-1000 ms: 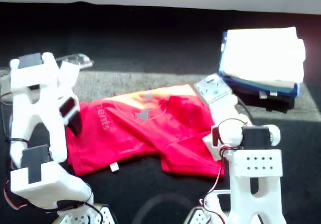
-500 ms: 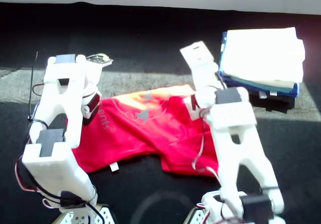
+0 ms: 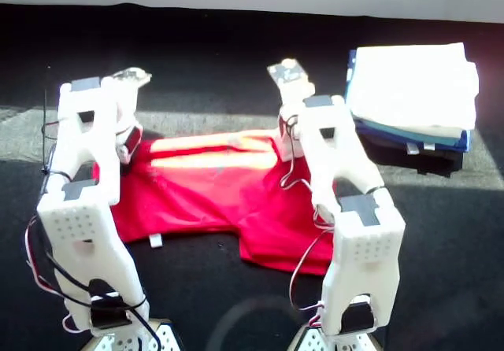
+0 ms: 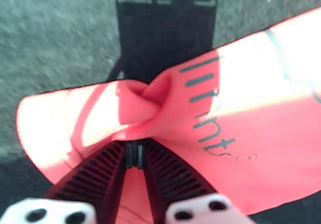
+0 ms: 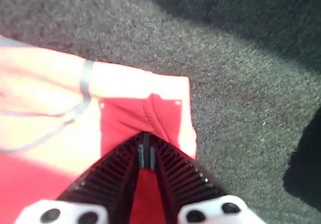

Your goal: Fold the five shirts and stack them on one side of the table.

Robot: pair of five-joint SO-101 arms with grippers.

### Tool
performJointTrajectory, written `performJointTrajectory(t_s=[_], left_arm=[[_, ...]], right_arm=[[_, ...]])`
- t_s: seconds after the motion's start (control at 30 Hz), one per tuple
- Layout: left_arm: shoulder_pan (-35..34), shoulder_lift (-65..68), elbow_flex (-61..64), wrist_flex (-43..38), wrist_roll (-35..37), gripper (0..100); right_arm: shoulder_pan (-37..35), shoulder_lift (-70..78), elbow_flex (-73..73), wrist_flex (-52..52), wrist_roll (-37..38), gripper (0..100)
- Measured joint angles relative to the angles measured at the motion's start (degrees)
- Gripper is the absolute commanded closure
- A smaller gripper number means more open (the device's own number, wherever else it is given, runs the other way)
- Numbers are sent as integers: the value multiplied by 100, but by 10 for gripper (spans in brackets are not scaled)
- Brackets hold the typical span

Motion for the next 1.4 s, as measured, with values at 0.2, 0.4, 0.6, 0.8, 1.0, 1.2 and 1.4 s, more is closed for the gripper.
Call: performJointTrajectory(t_s=[0.2, 0.4, 0.6, 0.8, 1.0, 1.2, 1.4], left_arm=[[0, 1292, -2321, 536, 0, 991], [0, 2057, -4422, 1829, -9, 991], [-88, 2075, -5029, 2057, 26, 991], [-79, 1697, -4993, 2048, 246, 991], [-246, 2233, -4949, 1187, 1143, 991], [-299, 2901, -5257, 492, 1811, 991], [-299, 3059, -5978, 378, 2514, 991]], right_arm=[[123, 536, -800, 18, 0, 992], [79, 563, -1187, 686, -18, 992], [-193, 589, -2101, 1530, -18, 992], [-378, 589, -3376, 2637, -18, 992], [-369, 589, -4607, 3789, -18, 992], [-404, 545, -4642, 4070, -18, 992], [-923, -686, -2787, 4000, -18, 992]])
